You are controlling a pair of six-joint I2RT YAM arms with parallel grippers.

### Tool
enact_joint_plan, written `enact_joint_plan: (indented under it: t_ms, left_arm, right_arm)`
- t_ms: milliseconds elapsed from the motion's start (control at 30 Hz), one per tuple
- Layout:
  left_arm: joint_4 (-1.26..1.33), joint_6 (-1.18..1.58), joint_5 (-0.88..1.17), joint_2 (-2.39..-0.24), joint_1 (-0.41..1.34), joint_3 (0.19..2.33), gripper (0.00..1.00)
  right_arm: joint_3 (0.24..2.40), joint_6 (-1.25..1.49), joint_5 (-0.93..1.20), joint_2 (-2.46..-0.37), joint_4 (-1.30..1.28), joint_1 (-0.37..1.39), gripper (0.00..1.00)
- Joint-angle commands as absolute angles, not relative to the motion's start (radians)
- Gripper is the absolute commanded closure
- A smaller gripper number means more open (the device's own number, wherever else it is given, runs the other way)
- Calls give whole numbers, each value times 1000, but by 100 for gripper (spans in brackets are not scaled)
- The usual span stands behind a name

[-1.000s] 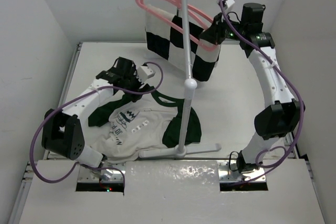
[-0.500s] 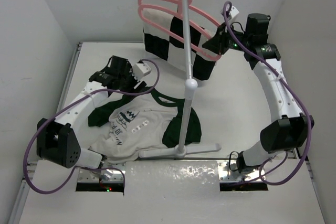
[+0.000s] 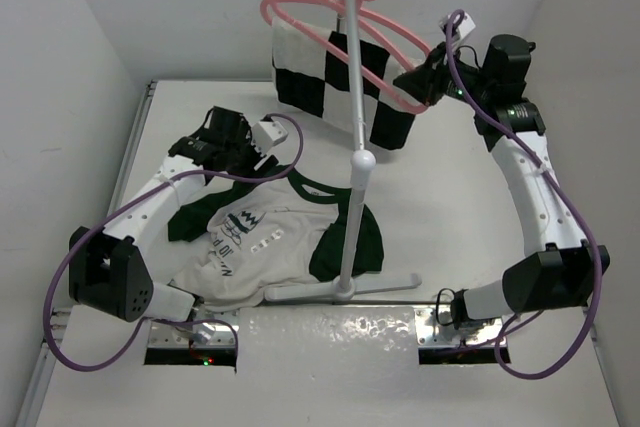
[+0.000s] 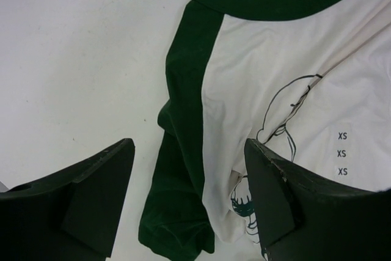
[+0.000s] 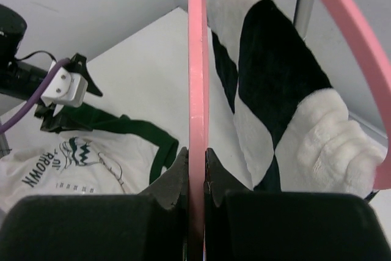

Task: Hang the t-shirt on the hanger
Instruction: Pick up the hanger from the clothesline, then place the T-shirt on the hanger.

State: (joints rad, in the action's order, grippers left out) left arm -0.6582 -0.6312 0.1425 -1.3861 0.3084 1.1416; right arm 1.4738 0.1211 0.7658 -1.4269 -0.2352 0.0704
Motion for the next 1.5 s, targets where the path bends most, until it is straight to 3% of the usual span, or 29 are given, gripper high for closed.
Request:
enact_joint_plan:
  t_ms: [0,467,733,933,1333,1467]
  left_arm:
    - [-652,-627,147,-1367,301,1160,30]
    - [-687,-635,181,-1339,295,1274,30]
    - [-694,-661,472,-1446,250,1612,26]
    - [-620,-727,675,-1503,267,1690,19]
    - [-703,-919,658,-1764,357,1887,16]
    - [-738,-965,666,-1810,357,1910,23]
  right_arm:
    - [1497,181,773,-1411,-84,63,100]
    - [1293,155,928,-1318,-115,12,100]
    - [1135,97,973,-1227,-169,12,100]
    - [1074,49,986,-1192,-236,14,100]
    - [999,38,1109,-1212,-242,12,100]
    - [980,26,1129,-1209,-256,14,100]
